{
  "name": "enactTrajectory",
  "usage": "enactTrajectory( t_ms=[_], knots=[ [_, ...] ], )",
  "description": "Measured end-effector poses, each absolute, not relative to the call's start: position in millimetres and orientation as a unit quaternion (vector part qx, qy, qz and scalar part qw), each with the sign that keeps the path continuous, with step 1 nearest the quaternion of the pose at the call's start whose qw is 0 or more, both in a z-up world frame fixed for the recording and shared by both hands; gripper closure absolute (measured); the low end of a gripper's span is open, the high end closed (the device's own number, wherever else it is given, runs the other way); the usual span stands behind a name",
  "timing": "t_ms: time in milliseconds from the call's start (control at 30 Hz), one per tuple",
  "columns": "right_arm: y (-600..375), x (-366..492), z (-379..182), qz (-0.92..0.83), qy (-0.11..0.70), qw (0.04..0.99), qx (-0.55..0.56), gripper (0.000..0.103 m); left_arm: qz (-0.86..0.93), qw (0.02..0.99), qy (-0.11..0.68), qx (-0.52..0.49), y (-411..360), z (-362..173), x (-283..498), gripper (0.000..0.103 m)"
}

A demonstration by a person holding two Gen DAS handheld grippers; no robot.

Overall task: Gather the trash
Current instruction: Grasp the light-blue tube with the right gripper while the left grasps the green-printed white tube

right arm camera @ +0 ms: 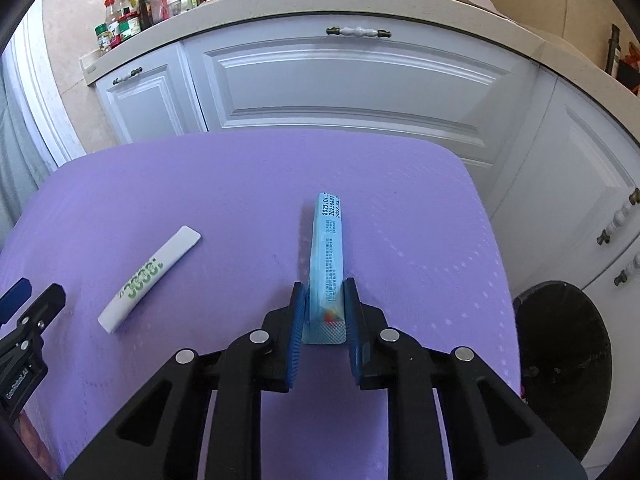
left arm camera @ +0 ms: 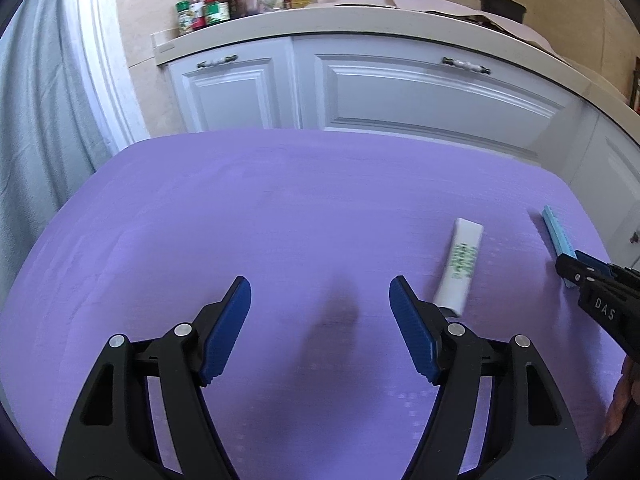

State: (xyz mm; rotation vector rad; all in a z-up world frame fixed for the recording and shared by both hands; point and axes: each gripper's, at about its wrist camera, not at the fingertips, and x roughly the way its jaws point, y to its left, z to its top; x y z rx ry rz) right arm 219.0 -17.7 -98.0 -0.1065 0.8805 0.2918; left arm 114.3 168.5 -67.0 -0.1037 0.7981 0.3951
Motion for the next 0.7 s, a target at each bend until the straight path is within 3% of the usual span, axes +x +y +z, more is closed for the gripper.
enactTrajectory(
  t_ms=[633, 700],
  knots=[
    [-68, 196, -96, 0.126, 0.423, 0.897, -0.023, 0.083, 0.128, 0.892, 0.433, -0.001, 116, -84, 157, 0.032],
    [-68, 196, -96, 0.127, 0.423, 0.897, -0.023, 0.083, 0.125, 0.891, 0.437, 0.001, 114, -85, 159, 0.037]
  ],
)
